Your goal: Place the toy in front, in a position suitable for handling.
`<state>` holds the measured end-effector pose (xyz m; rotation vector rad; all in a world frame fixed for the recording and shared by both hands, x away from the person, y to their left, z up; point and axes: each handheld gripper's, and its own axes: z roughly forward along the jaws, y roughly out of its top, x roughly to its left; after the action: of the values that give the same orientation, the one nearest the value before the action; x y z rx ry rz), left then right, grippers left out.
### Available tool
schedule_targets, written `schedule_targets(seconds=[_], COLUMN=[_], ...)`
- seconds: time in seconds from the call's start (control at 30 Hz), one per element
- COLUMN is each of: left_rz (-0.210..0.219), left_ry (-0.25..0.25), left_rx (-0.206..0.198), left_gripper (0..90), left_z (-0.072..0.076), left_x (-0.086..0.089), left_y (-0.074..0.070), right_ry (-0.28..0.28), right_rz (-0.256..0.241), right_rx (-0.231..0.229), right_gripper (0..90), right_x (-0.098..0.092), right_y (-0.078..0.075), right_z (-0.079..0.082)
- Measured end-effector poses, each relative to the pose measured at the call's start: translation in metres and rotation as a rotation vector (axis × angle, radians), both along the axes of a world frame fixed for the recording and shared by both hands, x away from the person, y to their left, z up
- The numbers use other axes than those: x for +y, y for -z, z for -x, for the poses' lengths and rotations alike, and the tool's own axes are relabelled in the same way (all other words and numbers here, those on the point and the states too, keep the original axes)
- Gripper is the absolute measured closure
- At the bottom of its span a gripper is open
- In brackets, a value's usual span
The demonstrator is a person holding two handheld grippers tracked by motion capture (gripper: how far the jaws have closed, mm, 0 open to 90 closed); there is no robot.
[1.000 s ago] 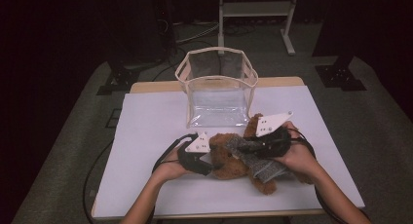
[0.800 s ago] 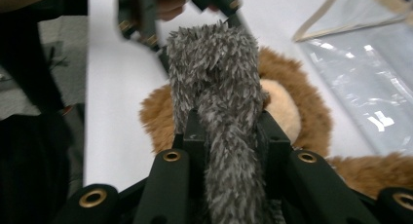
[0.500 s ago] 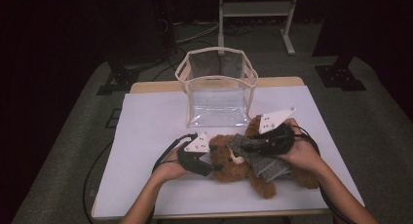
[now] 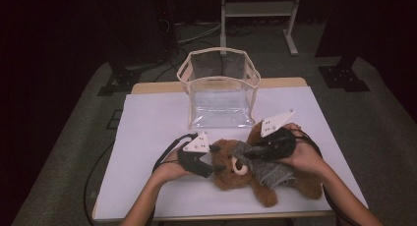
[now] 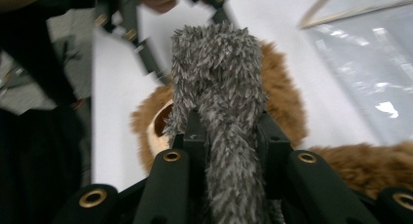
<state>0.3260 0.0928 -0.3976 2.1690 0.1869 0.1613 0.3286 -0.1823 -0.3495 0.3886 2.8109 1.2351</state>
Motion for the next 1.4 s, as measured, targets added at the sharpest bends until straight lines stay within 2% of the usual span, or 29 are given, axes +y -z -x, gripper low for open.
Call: schedule_targets(seconds=[0.07,0.17,0.27,0.37,0.53,0.73,0.83,1.0,1.1,1.23,1.4], left_rz=[-0.004,-0.029,-0.037,-0.039,-0.035,-0.025,-0.021,0.025,0.027,0.008,0.01], left_ry=[0.012,0.015,0.024,0.033,0.028,0.015,0.011,-0.004,0.006,0.018,0.016], left_rx=[0.005,-0.015,-0.026,-0.033,-0.046,-0.044,-0.037,-0.016,0.008,0.004,0.002], left_gripper=[35.3,35.6,35.9,36.1,36.9,36.8,36.6,36.0,36.1,37.2,38.3], left_z=[0.002,0.004,0.004,0.005,0.005,0.004,0.004,0.002,0.003,0.004,0.005], left_x=[-0.002,-0.006,-0.007,-0.006,-0.005,-0.003,0.0,0.006,0.004,0.0,-0.001], left_y=[0.001,0.002,0.002,0.002,0.001,-0.001,-0.004,-0.008,-0.005,-0.002,-0.002], right_ry=[-0.016,0.001,0.023,0.048,0.048,0.035,0.018,-0.007,-0.015,-0.01,-0.016], right_rz=[0.007,0.013,0.004,-0.009,0.036,0.007,0.011,0.011,0.022,0.031,0.036], right_rx=[-0.006,-0.05,-0.085,-0.092,-0.039,0.035,0.033,0.033,0.012,-0.058,-0.085], right_gripper=[70.8,70.8,70.8,70.7,71.0,72.2,72.6,72.7,72.6,72.1,71.1], right_x=[0.001,0.001,0.005,0.01,0.013,0.002,0.002,0.003,0.005,0.012,0.034], right_y=[0.0,-0.007,-0.014,-0.016,-0.002,0.006,0.008,0.009,0.007,-0.005,-0.01], right_z=[0.005,0.006,-0.001,-0.012,-0.021,-0.011,-0.004,0.006,0.011,0.011,0.002])
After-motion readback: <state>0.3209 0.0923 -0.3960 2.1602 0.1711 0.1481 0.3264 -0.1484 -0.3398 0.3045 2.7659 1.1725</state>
